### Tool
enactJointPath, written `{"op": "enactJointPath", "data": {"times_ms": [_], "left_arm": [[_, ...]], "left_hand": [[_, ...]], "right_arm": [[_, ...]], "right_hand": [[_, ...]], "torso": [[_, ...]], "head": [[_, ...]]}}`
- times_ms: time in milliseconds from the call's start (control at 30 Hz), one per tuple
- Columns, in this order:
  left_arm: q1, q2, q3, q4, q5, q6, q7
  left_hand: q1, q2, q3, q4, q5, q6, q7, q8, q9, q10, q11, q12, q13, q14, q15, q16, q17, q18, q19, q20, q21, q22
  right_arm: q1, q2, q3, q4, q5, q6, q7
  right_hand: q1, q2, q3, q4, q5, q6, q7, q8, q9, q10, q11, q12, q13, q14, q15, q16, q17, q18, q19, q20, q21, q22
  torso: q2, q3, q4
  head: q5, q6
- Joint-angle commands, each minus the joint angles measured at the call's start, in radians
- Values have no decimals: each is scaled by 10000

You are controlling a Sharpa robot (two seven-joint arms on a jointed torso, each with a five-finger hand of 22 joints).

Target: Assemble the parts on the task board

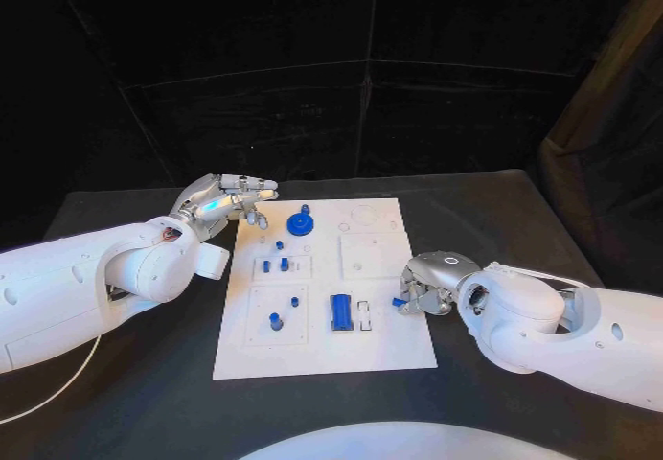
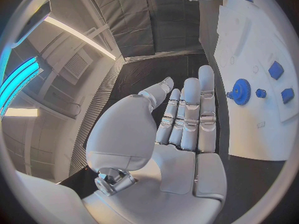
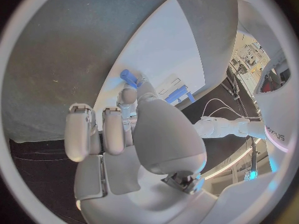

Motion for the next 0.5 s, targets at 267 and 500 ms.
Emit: {"op": "enactJointPath", "data": {"times_ms": [267, 500], "left_arm": [[0, -3, 0, 19, 20, 162, 1], [-6, 10, -6, 27, 20, 181, -7]], "left_hand": [[-30, 19, -54, -22, 45, -37, 18, 35, -3, -86, -8, 58, -13, -53, 14, 68, -9, 133, -47, 11, -36, -11], [-30, 19, -54, -22, 45, -37, 18, 35, -3, -86, -8, 58, -13, -53, 14, 68, -9, 133, -47, 11, -36, -11]], "right_arm": [[-67, -160, -67, 338, 743, -562, -204], [-63, -247, -64, 695, 1872, -1391, -193]], "right_hand": [[-251, -188, 863, 301, 1756, 208, -22, -179, -34, 129, -74, 126, 123, 549, -82, 82, 196, 43, 164, -74, 70, 1079], [-729, -606, 1573, 723, 1804, 267, -32, -264, -5, 252, -70, 250, 232, 569, -102, 139, 289, 22, 226, -78, 126, 1165]], "torso": [[-2, 0, -14], [3, -10, 17]], "head": [[34, -1], [23, -38]]}}
